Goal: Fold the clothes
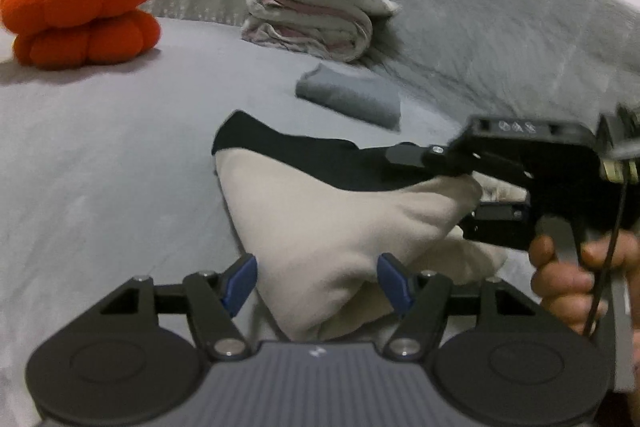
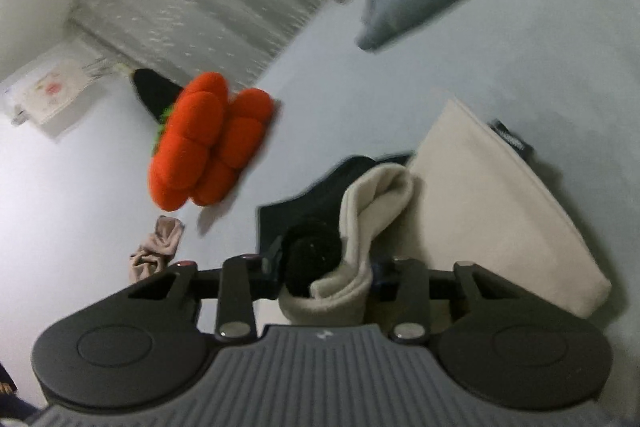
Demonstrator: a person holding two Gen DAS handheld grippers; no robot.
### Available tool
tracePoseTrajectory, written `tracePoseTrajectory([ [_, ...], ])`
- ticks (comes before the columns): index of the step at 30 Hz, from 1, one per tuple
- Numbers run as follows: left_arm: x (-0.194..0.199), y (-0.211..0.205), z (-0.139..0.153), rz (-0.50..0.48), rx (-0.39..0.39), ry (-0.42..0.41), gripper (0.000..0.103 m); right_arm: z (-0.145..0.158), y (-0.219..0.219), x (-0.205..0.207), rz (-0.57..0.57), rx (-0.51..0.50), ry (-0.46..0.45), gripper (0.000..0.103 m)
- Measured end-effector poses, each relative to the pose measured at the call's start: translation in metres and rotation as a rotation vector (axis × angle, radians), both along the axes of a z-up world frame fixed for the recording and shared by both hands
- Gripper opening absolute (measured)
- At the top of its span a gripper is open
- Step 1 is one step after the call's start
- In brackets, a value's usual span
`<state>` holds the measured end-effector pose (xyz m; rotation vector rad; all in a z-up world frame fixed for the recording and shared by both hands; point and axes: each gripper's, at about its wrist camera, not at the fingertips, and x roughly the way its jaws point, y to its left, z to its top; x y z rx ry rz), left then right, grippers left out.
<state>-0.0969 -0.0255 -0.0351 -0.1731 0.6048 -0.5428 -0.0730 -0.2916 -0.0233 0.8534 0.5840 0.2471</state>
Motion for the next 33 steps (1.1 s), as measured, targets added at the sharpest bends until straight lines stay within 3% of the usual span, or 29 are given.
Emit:
tracePoseTrajectory([
  [5, -0.002, 0.005, 0.013, 0.031, -0.041, -0.055, 0.067, 0.015, -0.001, -0.013, 0.010, -0.020, -0.126, 0.037],
  [11, 0.009, -0.005, 0.027, 0.030, -0.085, -0.083, 0.063, 0.022, -0.014, -0.021, -0.017, -0.027, -0.173, 0.036],
  [18, 0.024, -0.032, 0.020, -0.018, -0.097, -0.062, 0.041, 0.012, -0.046, -0.032, -0.057, 0.003, -0.149, 0.036],
  [24, 0.022, -0.044, 0.006, -0.047, -0.117, -0.039, 0.040, 0.001, -0.061, -0.045, -0.070, -0.019, -0.098, 0.036],
  [28, 0.014, -0.053, -0.011, -0.061, -0.062, -0.058, 0.040, -0.013, -0.062, -0.050, -0.081, -0.097, -0.037, 0.039],
  [33, 0.005, -0.056, -0.009, -0.076, -0.007, -0.118, 0.040, -0.012, -0.059, -0.061, -0.062, -0.152, -0.056, 0.046],
])
